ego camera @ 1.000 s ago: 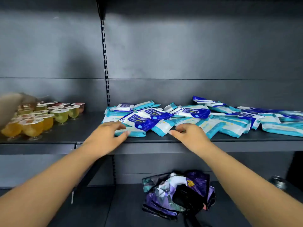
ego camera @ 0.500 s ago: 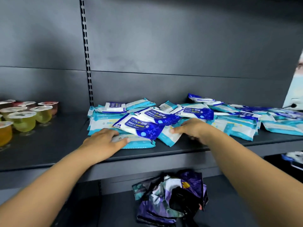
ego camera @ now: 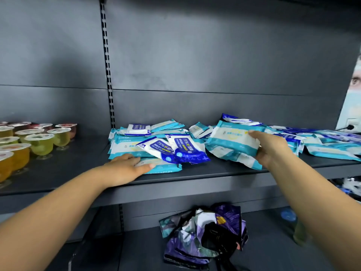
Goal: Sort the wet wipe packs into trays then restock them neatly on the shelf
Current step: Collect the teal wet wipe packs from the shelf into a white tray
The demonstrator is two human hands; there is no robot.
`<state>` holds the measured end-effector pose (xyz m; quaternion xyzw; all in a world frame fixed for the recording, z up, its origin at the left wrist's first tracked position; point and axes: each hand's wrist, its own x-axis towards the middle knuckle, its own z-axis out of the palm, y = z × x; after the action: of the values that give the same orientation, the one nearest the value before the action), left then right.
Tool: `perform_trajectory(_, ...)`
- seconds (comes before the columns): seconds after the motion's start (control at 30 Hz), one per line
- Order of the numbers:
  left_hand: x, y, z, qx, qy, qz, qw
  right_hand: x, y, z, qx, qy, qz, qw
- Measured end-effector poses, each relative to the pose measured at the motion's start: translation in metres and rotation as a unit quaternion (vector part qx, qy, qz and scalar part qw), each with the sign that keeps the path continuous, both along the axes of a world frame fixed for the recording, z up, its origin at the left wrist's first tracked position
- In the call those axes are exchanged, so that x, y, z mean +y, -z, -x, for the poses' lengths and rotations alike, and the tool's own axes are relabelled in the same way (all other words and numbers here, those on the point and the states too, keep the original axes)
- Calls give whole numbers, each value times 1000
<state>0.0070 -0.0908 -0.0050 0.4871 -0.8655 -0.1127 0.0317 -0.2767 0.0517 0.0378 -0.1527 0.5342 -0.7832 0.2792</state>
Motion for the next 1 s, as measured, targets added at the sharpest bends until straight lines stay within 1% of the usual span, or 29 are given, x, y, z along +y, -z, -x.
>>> perform_trajectory(0.07,6,-5,-2,-5,-4,-13,1000,7,-3,1,-11,20,78,997)
perform_trajectory(0.13,14,-9,-4,16,-23,-42,999,12,-5,-12,-19,-17,123,992)
perform_trajectory(0.2,19,-13,-4,47,-46,-70,995,11,-3,-37,-1,-95,117,989)
perform_trajectory(0.27,20,-15,-4,61,-57,-62,995,3,7,-67,33,-161,79,983)
perform_trajectory(0.3,22,-17,-4,59,-59,-55,995,-2,14,-80,47,-172,58,982)
perform_trajectory(0.37,27,-22,-4,41,-55,-59,996,-13,26,-95,72,-151,21,986)
perform_trajectory(0.43,31,-26,-4,16,-48,-65,997,-23,34,-99,121,-105,-5,987)
perform_trajectory(0.5,34,-30,-6,-8,-48,-64,997,-31,38,-98,200,-59,-33,978)
perform_trajectory(0.57,35,-31,-13,-28,-48,-66,996,-38,40,-97,253,-23,-68,965)
perform_trajectory(0.6,32,-30,-19,-17,-35,-73,997,-41,42,-96,267,-12,-79,960)
perform_trajectory(0.67,29,-27,-29,34,-20,-84,996,-44,42,-95,278,4,-88,956)
perform_trajectory(0.73,34,-28,-36,80,-31,-95,992,-45,42,-95,266,12,-83,960)
perform_trajectory(0.8,42,-30,-38,153,-41,-131,979,-41,43,-98,270,11,-67,961)
perform_trajectory(0.87,54,-34,-39,232,-50,-162,958,-32,45,-102,269,-1,-32,963)
perform_trajectory(0.9,60,-35,-41,256,-52,-161,952,-26,46,-104,254,-16,-7,967)
perform_trajectory(1.0,79,-34,-44,297,-37,-117,947,2,51,-106,181,-90,79,976)
